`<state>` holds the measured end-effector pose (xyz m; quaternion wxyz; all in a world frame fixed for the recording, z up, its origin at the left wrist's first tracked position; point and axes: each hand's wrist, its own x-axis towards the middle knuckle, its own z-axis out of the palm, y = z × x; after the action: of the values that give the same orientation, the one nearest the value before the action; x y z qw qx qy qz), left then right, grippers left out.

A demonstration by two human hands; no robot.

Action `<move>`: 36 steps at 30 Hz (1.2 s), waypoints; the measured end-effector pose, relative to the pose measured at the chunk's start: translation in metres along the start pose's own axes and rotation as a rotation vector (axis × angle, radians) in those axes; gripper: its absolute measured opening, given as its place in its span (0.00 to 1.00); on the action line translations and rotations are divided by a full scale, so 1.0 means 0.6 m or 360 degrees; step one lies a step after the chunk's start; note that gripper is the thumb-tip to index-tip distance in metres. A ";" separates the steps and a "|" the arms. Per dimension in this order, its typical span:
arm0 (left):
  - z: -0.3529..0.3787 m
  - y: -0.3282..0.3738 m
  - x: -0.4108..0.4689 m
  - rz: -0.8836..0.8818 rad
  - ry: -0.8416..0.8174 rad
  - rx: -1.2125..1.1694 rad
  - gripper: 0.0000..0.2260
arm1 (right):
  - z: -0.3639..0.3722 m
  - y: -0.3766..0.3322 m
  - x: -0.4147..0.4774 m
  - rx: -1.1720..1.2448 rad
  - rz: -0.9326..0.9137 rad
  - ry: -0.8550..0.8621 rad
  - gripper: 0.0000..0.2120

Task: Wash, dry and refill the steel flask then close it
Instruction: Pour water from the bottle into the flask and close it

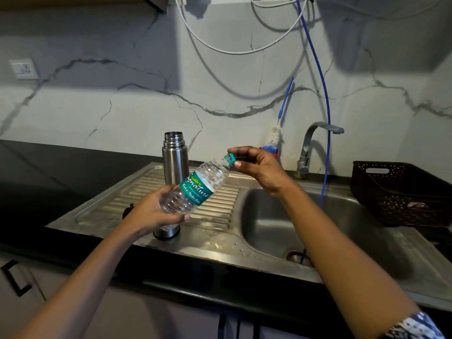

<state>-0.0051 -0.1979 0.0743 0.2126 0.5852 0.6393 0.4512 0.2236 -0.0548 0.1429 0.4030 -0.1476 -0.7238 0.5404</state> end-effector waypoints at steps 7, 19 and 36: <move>-0.007 0.003 0.007 0.0000 -0.0073 -0.0006 0.40 | -0.029 -0.006 0.007 -0.0509 -0.0069 -0.0282 0.15; 0.026 0.000 0.008 0.0076 0.0067 0.0084 0.37 | -0.007 0.026 0.015 -0.1775 -0.0534 0.0104 0.33; 0.096 0.030 0.006 -0.0045 0.0303 -0.0087 0.43 | 0.065 0.043 -0.034 -0.0109 0.0486 -0.0102 0.19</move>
<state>0.0503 -0.1775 0.0614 0.1730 0.5246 0.6522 0.5191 0.2021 -0.0842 0.1074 0.2877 -0.2523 -0.7234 0.5746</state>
